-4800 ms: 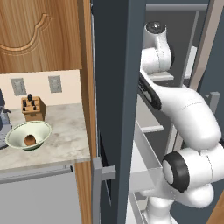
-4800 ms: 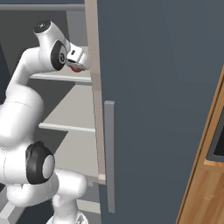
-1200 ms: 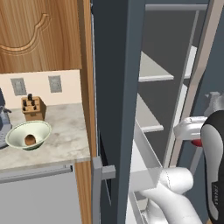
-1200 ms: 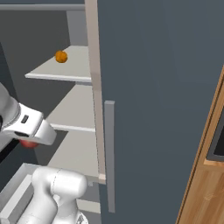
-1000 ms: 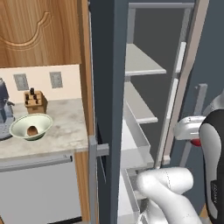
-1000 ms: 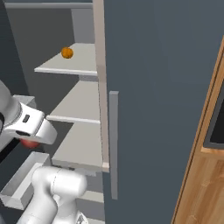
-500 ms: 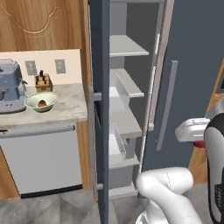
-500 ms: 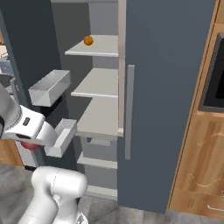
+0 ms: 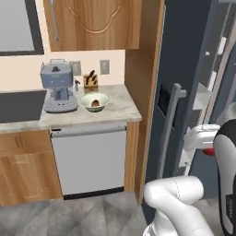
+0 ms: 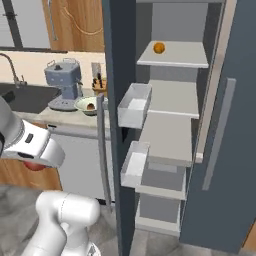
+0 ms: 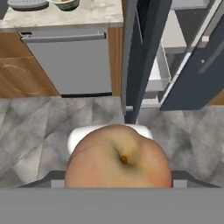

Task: Take the orange, potato, and peach from the freezer and place them in the bowl on the counter.

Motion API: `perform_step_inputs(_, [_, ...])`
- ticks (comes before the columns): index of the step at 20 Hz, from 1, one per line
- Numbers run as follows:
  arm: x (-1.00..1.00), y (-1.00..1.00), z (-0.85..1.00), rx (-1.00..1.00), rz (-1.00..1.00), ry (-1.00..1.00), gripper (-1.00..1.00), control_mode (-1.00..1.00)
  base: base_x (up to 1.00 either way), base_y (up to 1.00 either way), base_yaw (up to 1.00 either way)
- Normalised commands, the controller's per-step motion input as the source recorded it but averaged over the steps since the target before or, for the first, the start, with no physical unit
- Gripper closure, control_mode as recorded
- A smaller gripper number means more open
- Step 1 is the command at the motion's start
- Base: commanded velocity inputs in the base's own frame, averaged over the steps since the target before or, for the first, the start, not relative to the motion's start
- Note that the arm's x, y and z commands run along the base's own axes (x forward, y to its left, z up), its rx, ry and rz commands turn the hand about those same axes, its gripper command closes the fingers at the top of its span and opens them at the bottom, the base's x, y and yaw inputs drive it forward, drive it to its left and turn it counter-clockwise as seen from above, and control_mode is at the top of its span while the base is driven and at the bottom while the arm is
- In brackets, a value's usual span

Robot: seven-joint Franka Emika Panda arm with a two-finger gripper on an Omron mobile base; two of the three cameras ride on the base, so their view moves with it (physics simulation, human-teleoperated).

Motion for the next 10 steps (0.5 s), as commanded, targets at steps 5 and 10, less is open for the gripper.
perform_step_inputs(5, [0.00,0.00,0.00,0.00,0.00,0.00,1.00,1.00,0.04,1.00,0.08])
perform_step_inputs(10, [0.00,0.00,0.00,0.00,0.00,0.00,1.00,1.00,0.31,0.96,0.07])
